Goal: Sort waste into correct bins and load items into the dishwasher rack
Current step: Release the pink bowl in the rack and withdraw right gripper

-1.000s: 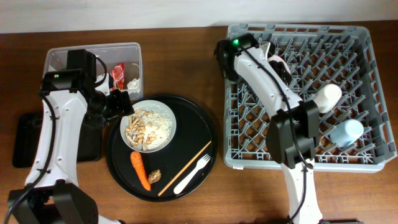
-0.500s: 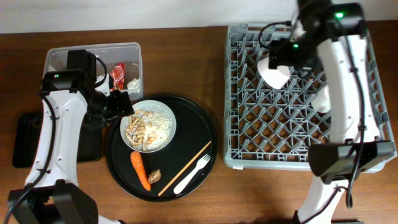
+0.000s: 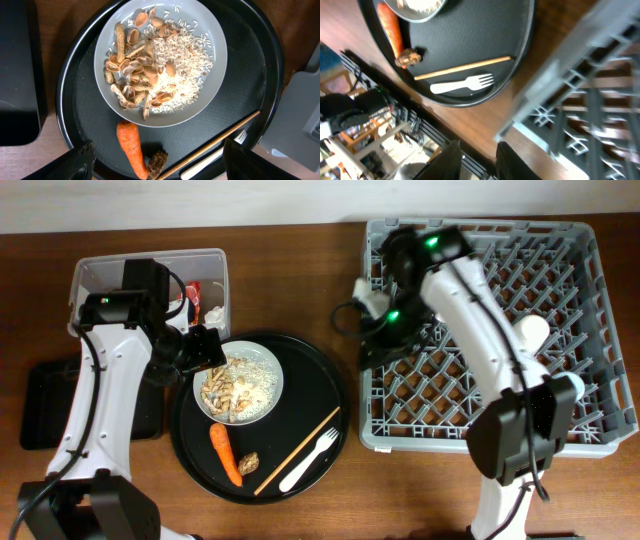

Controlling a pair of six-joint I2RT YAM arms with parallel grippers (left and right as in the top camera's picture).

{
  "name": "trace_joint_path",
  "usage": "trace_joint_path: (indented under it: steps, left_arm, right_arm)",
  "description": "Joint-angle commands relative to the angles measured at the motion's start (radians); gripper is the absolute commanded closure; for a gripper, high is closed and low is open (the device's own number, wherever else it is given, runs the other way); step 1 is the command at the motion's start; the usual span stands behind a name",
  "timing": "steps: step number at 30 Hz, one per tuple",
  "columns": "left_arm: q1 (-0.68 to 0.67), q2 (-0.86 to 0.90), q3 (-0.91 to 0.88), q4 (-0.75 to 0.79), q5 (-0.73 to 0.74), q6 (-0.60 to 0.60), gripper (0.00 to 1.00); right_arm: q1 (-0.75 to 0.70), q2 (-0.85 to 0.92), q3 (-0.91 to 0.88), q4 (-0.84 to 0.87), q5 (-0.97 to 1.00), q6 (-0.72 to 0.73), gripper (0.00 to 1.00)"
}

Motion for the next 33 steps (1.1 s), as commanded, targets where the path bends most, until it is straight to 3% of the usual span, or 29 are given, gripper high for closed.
trace_joint_path:
  steps: [1, 12, 21, 31, 32, 33]
  left_arm:
    - [-0.002, 0.005, 0.005, 0.003, 0.007, -0.010, 0.19]
    - [-0.002, 0.005, 0.005, 0.000, 0.007, -0.009, 0.19]
    - [-0.002, 0.005, 0.005, 0.001, 0.007, -0.009, 0.18]
    - [-0.026, 0.005, 0.005, 0.004, 0.007, -0.007, 0.18]
    - [-0.041, 0.005, 0.005, 0.005, 0.007, -0.005, 0.18]
    - [-0.060, 0.005, 0.005, 0.010, 0.007, -0.001, 0.18]
  right_arm:
    - [0.047, 0.000, -0.101, 0.068, -0.014, 0.027, 0.73]
    - [0.051, 0.001, -0.290, 0.190, 0.110, 0.152, 0.73]
    - [0.052, -0.004, -0.278, 0.182, 0.119, 0.145, 0.73]
    - [-0.043, -0.148, -0.002, 0.151, 0.257, 0.151, 0.45]
    - [-0.069, -0.160, 0.011, 0.148, 0.275, 0.155, 0.33]
    - [-0.090, -0.169, 0.012, 0.146, 0.285, 0.154, 0.30]
